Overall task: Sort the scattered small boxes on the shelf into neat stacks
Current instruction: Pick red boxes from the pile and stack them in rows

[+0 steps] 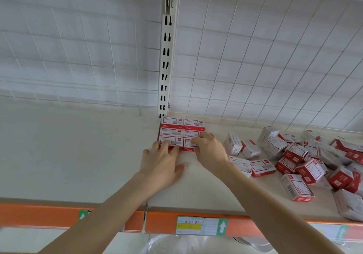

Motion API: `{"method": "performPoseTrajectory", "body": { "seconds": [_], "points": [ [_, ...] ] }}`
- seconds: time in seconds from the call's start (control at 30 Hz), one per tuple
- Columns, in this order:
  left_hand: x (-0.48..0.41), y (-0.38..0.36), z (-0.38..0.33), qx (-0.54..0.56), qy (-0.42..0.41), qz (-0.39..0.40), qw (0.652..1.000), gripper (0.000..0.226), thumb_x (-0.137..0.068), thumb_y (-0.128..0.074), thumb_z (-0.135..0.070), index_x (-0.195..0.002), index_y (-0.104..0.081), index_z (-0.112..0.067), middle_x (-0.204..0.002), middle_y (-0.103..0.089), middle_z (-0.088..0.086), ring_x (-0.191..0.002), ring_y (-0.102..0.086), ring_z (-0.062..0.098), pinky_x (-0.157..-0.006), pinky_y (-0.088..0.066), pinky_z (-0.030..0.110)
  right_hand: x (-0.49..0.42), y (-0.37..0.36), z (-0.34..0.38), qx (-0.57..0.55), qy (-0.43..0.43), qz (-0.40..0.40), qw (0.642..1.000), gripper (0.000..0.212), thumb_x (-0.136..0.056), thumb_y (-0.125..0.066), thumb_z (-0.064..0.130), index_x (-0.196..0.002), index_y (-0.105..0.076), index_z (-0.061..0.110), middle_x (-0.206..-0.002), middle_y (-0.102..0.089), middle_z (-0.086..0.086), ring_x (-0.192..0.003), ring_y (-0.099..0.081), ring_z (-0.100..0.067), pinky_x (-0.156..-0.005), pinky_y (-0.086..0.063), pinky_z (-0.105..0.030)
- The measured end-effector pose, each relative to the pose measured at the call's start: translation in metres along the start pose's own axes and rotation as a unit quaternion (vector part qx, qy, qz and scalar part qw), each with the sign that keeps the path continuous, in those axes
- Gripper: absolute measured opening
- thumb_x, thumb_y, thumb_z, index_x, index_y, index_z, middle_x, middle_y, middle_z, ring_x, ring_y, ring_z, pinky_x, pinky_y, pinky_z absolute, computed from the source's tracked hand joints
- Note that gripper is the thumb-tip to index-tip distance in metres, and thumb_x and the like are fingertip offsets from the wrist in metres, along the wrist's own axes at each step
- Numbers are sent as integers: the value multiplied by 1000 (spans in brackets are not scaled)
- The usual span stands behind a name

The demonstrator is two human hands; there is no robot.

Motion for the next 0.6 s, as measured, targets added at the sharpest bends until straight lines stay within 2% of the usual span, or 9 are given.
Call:
{"method": "performPoseTrajectory", "body": {
  "seconds": [0.6],
  "points": [
    [-1,1,-1,15,-6,-5,1000,57,-92,-34,-54,-138,-30,-21,-141,-30,6,-129,-27,29,-99,-36,40,0,3,-1,-2,8,-21,1000,23,-92,-46,12,-109,-61,8,-113,-55,-7,-105,-46,-24,-76,-46,-31]
  ]
}}
Point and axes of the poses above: each hand's wrist, its own x-axis away from the middle knuckle, its own y-axis out of the back of the hand, z = x × y, the point moved 6 cm from there along -x, towards the middle knuckle
